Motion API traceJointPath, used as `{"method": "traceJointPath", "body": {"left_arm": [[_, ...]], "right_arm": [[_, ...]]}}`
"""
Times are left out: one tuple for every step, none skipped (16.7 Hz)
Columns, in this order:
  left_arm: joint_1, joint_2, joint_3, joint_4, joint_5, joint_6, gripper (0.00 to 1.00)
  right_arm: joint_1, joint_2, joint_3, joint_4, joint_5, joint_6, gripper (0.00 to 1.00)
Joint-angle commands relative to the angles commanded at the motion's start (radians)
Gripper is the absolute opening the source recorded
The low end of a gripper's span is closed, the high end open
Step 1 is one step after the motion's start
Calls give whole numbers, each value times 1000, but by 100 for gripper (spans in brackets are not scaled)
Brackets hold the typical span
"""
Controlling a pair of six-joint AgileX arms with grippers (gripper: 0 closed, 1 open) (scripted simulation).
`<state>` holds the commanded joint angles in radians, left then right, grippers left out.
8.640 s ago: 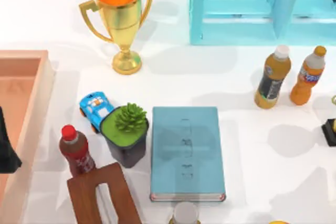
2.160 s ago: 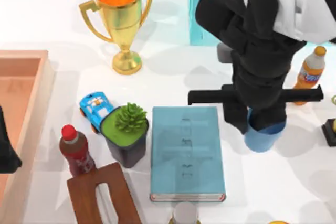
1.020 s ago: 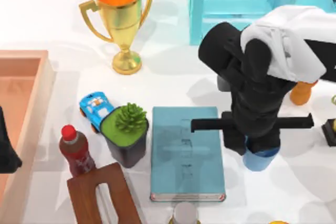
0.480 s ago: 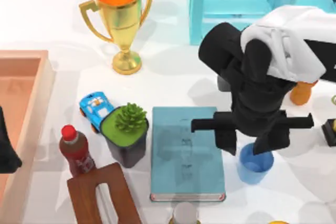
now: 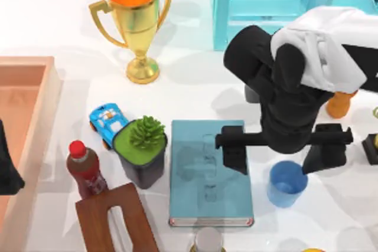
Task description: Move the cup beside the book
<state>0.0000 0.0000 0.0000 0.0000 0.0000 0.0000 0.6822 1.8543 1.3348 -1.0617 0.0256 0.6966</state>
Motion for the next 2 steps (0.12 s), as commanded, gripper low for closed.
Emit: {"method": "traceJointPath", "body": {"left_arm": [[0, 0, 0, 0, 0, 0, 100], [0, 0, 0, 0, 0, 0, 100]], "right_arm": [[0, 0, 0, 0, 0, 0, 100], [0, 0, 0, 0, 0, 0, 100]]}}
